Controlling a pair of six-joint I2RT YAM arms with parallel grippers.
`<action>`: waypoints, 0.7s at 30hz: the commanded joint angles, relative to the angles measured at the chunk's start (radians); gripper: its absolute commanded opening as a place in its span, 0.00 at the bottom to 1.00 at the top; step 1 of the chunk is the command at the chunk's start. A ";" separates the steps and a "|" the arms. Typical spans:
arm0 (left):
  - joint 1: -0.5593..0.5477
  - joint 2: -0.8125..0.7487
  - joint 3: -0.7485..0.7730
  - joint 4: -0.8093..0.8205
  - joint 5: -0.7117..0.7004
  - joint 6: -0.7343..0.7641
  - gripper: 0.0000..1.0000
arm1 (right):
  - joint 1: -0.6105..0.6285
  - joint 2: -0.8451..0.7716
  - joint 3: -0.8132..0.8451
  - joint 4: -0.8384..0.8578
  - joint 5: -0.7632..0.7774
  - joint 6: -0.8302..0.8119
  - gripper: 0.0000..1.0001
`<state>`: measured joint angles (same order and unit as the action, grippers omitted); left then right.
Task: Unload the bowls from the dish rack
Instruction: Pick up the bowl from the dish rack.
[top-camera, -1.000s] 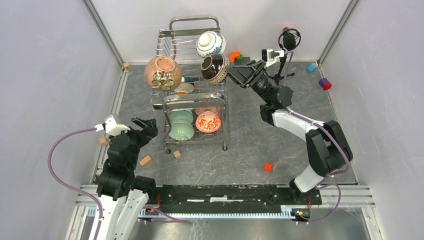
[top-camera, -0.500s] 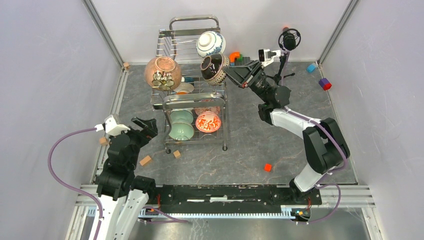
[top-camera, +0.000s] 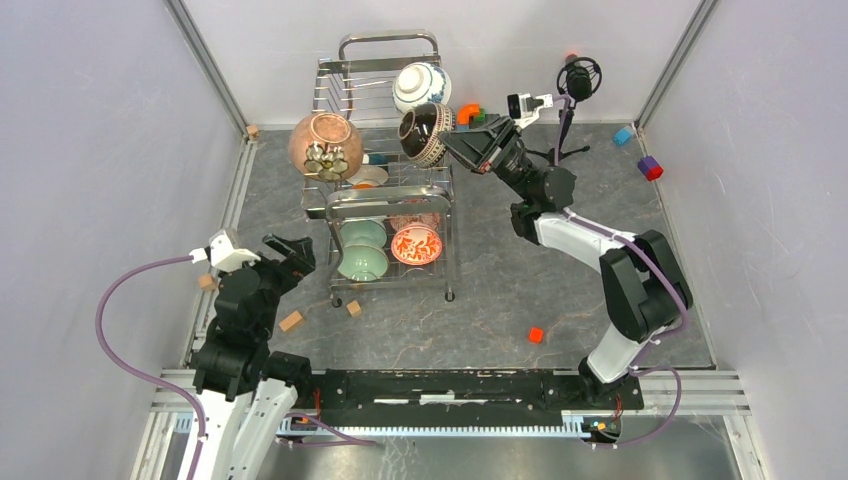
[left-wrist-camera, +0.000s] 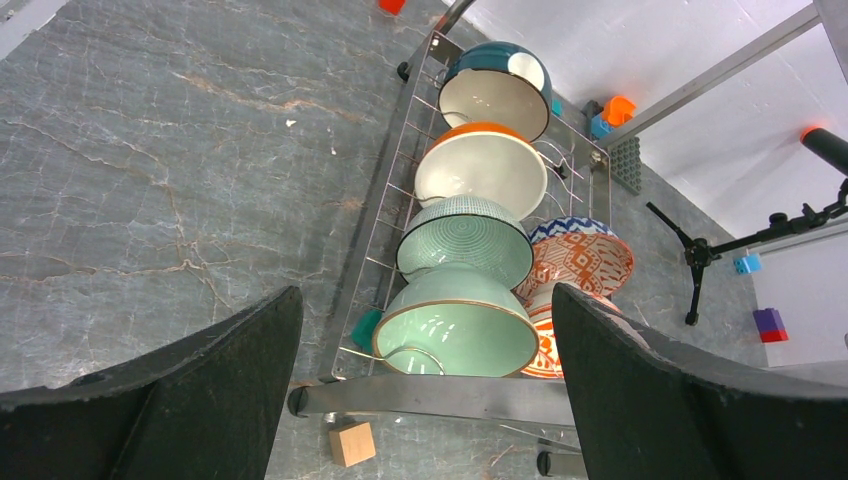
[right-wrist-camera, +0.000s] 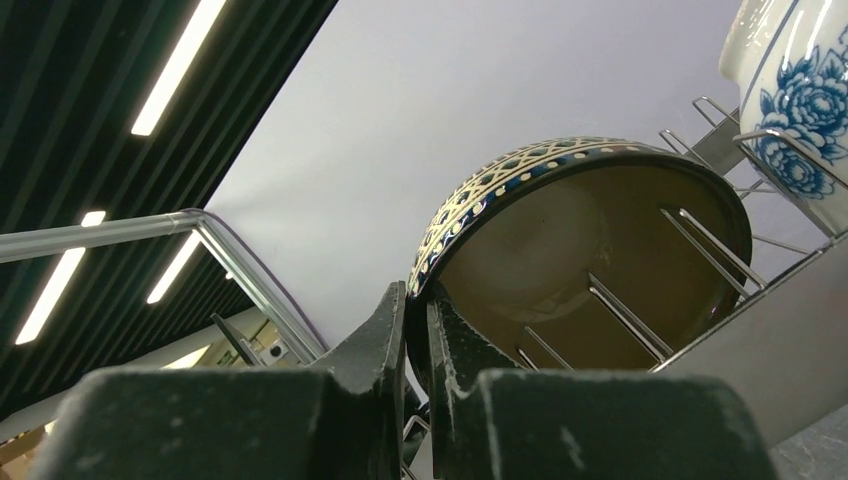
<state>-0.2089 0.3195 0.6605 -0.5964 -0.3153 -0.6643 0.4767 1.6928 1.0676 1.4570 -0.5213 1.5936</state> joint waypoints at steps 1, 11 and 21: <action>0.008 -0.007 -0.002 0.015 -0.030 -0.005 1.00 | 0.000 -0.008 0.096 0.099 0.015 0.022 0.00; 0.007 -0.047 0.043 -0.084 -0.179 -0.033 1.00 | 0.030 -0.013 0.203 0.014 -0.003 -0.003 0.00; 0.006 -0.027 0.220 -0.186 -0.277 -0.086 1.00 | 0.061 -0.136 0.277 -0.234 -0.068 -0.202 0.00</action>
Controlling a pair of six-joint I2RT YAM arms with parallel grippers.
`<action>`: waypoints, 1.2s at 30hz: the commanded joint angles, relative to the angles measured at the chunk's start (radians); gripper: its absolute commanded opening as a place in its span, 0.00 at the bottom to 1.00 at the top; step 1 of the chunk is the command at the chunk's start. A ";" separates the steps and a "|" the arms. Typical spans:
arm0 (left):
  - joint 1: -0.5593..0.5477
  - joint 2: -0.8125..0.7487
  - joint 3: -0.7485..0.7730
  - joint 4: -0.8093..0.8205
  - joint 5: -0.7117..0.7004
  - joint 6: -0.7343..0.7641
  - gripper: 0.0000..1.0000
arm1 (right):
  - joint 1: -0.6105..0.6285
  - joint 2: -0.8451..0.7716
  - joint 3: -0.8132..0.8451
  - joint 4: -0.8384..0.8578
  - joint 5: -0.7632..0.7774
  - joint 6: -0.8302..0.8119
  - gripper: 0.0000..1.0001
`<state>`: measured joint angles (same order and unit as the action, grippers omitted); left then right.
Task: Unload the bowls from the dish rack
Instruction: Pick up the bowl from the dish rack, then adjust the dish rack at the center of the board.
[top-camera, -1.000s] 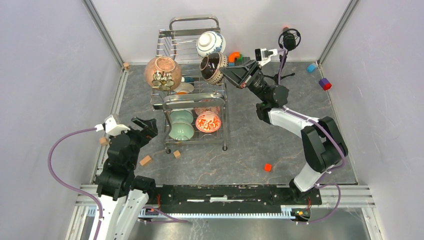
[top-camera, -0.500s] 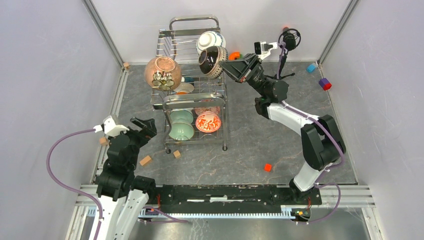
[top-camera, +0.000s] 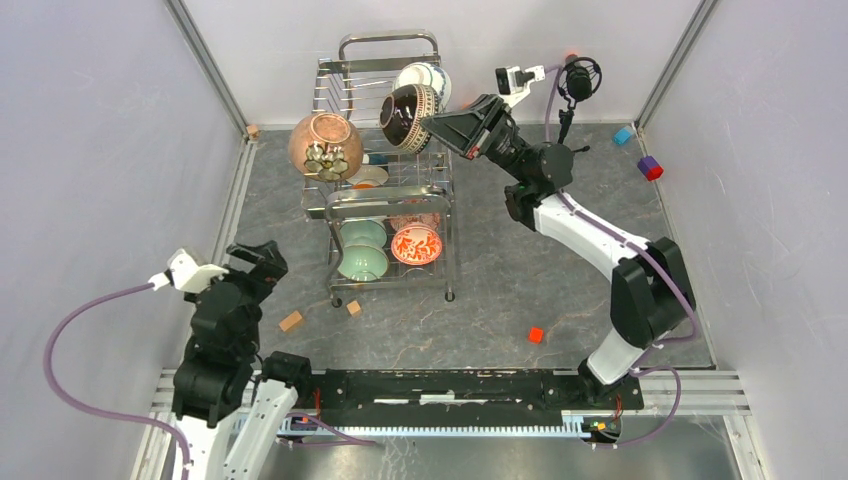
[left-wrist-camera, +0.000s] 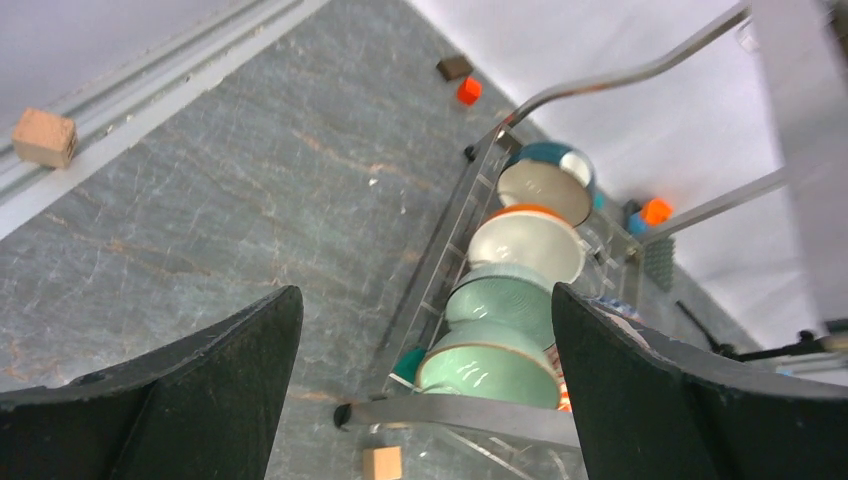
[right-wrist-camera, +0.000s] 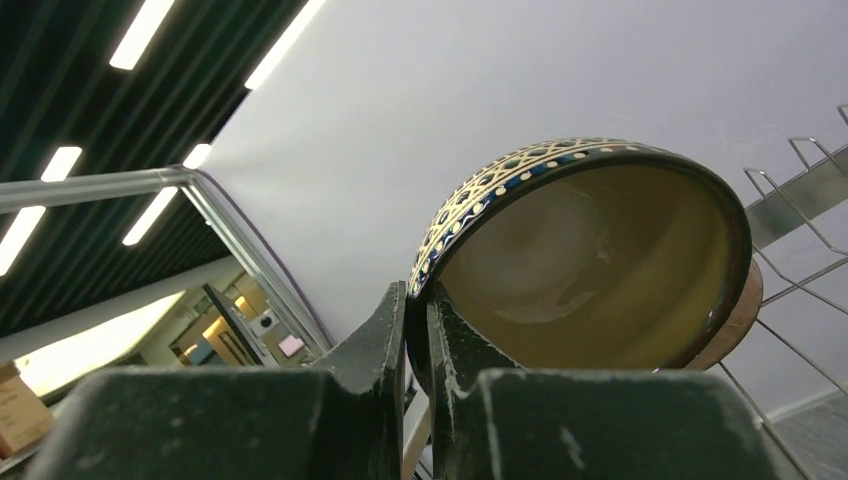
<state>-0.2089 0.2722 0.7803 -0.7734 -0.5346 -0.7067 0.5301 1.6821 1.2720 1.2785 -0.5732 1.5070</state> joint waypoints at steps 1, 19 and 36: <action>0.006 0.030 0.120 -0.007 -0.055 -0.043 1.00 | 0.008 -0.150 0.072 -0.083 -0.021 -0.146 0.00; 0.006 0.313 0.517 0.123 0.287 0.051 1.00 | 0.014 -0.679 -0.012 -0.863 0.008 -0.825 0.00; 0.003 0.604 0.844 0.170 0.660 0.120 1.00 | 0.014 -1.103 -0.353 -1.520 0.528 -1.302 0.00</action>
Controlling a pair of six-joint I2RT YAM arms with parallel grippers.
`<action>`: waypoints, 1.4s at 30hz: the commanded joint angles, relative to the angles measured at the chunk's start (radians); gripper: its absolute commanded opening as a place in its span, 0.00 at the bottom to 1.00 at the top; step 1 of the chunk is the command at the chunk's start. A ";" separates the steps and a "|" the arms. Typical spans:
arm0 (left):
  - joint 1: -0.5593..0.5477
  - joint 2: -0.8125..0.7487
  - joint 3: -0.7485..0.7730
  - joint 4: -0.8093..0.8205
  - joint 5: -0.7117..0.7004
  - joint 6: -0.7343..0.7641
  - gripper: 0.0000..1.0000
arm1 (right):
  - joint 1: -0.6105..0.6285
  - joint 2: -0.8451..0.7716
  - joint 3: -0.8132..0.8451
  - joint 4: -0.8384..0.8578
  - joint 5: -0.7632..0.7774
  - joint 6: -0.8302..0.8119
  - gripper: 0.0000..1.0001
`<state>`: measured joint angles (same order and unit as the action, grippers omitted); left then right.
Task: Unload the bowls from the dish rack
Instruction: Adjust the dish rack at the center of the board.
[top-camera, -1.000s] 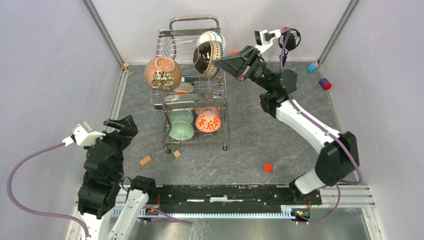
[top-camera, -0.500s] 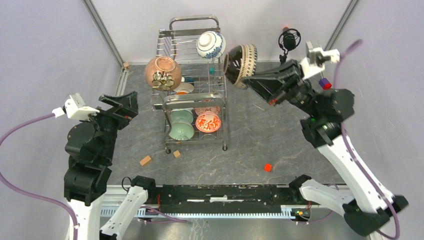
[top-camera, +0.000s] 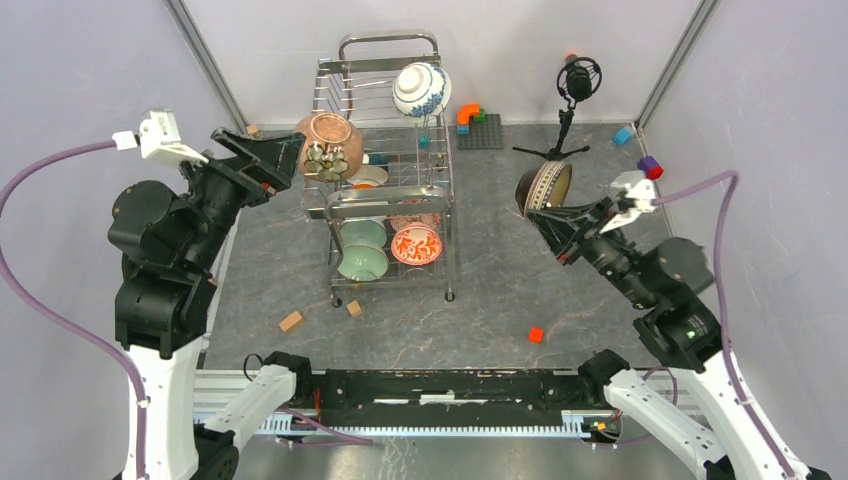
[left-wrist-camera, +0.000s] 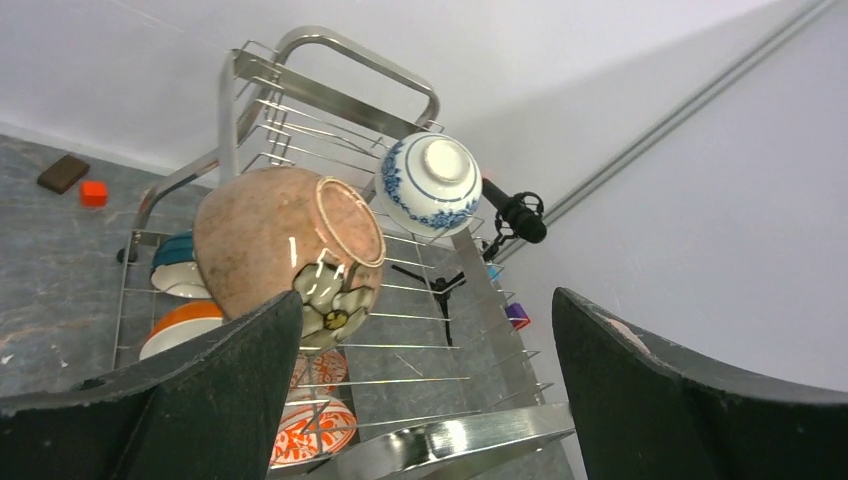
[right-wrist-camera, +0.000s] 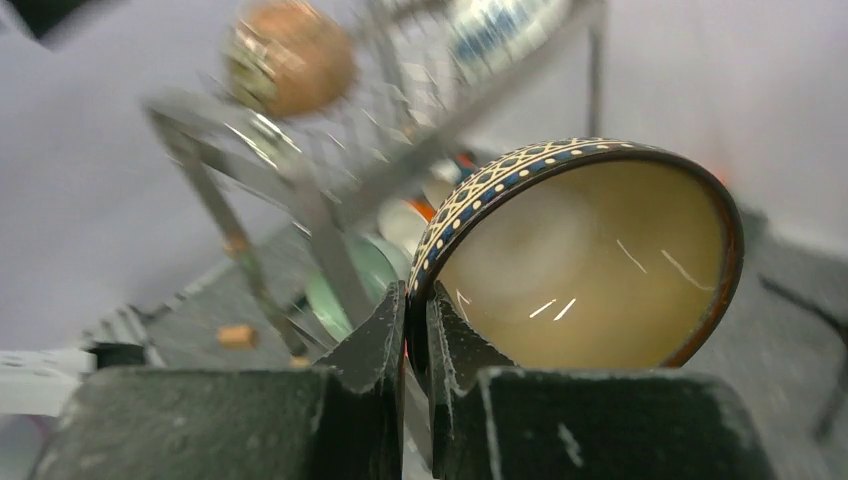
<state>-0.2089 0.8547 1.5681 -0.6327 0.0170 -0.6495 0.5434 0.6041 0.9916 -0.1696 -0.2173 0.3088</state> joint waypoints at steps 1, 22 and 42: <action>0.000 0.023 0.055 0.028 0.121 0.066 1.00 | 0.000 -0.031 -0.100 -0.077 0.188 -0.107 0.00; -0.007 -0.380 -0.464 -0.156 -0.391 0.048 1.00 | 0.169 0.000 -0.318 -0.215 0.473 -0.209 0.00; -0.010 -0.564 -0.756 -0.261 -0.138 -0.027 1.00 | 0.377 -0.027 -0.521 -0.079 0.437 -0.102 0.00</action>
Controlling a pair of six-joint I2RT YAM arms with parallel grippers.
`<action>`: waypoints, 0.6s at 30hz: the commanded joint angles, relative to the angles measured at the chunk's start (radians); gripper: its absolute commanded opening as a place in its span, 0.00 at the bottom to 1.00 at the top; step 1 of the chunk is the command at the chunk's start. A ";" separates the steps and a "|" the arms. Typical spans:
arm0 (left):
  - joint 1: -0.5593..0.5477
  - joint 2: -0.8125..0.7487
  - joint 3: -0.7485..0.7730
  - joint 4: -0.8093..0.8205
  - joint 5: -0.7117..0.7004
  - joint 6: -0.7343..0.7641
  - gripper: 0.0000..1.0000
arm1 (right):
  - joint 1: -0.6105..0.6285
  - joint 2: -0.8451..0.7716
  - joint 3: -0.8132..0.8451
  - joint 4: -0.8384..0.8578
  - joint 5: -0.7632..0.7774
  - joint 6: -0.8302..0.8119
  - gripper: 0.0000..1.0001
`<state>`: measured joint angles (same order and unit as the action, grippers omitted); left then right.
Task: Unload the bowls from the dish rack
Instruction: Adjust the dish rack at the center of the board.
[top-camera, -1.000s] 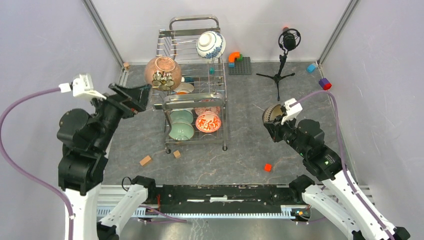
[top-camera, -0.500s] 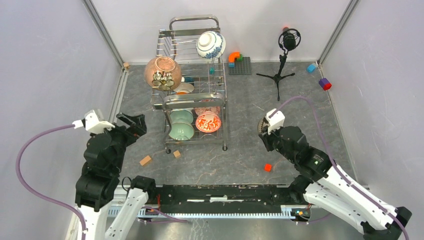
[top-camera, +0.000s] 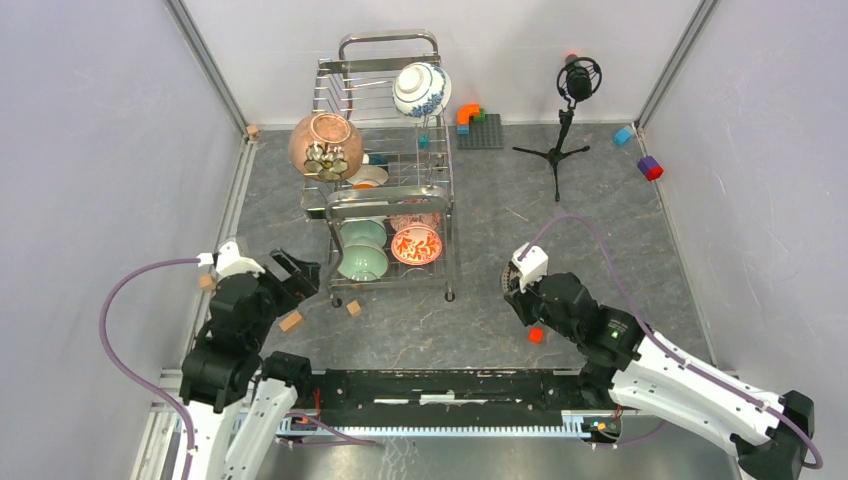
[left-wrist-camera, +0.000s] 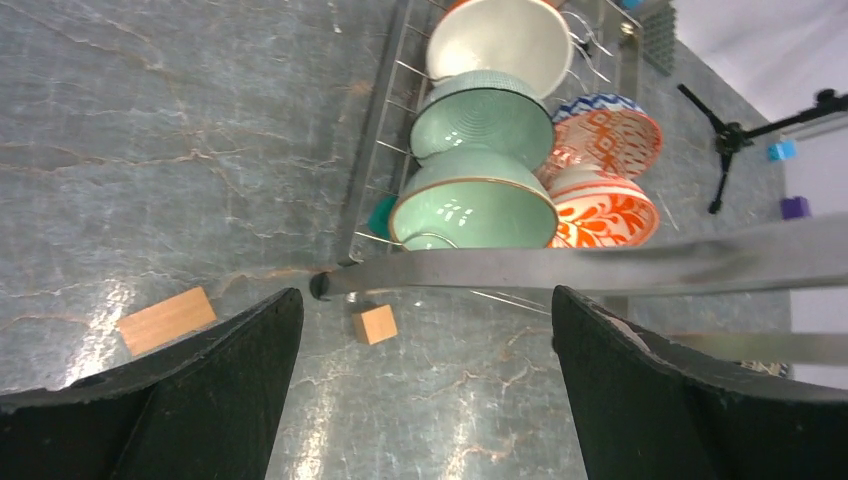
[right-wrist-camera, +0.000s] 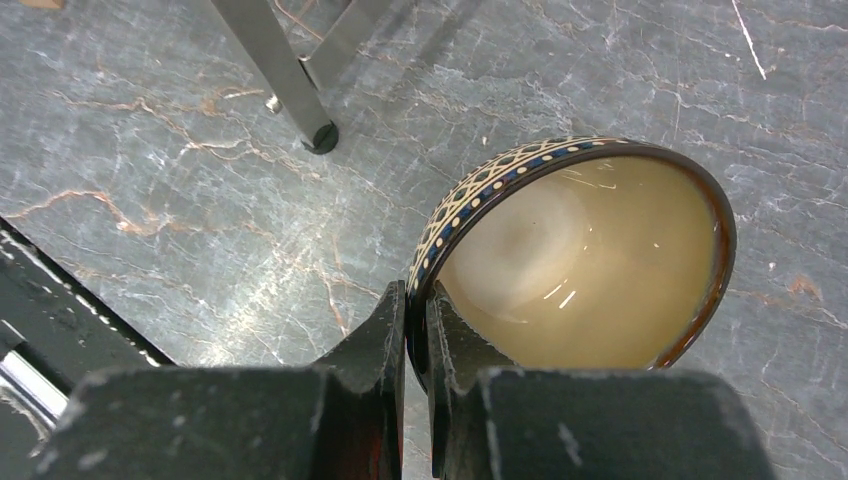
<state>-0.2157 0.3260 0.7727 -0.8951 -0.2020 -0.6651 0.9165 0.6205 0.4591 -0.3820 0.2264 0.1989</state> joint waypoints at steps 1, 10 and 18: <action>-0.006 -0.031 0.053 -0.010 0.082 0.003 1.00 | 0.004 -0.051 0.009 0.133 -0.010 0.008 0.00; -0.053 -0.023 0.005 0.148 0.417 0.198 1.00 | 0.004 -0.067 -0.004 0.155 -0.051 0.001 0.00; -0.056 -0.020 -0.136 0.375 0.413 0.219 0.97 | 0.004 -0.095 -0.032 0.169 -0.051 0.001 0.00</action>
<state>-0.2707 0.3206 0.6868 -0.6926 0.1902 -0.4984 0.9165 0.5621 0.4355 -0.3302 0.1726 0.2092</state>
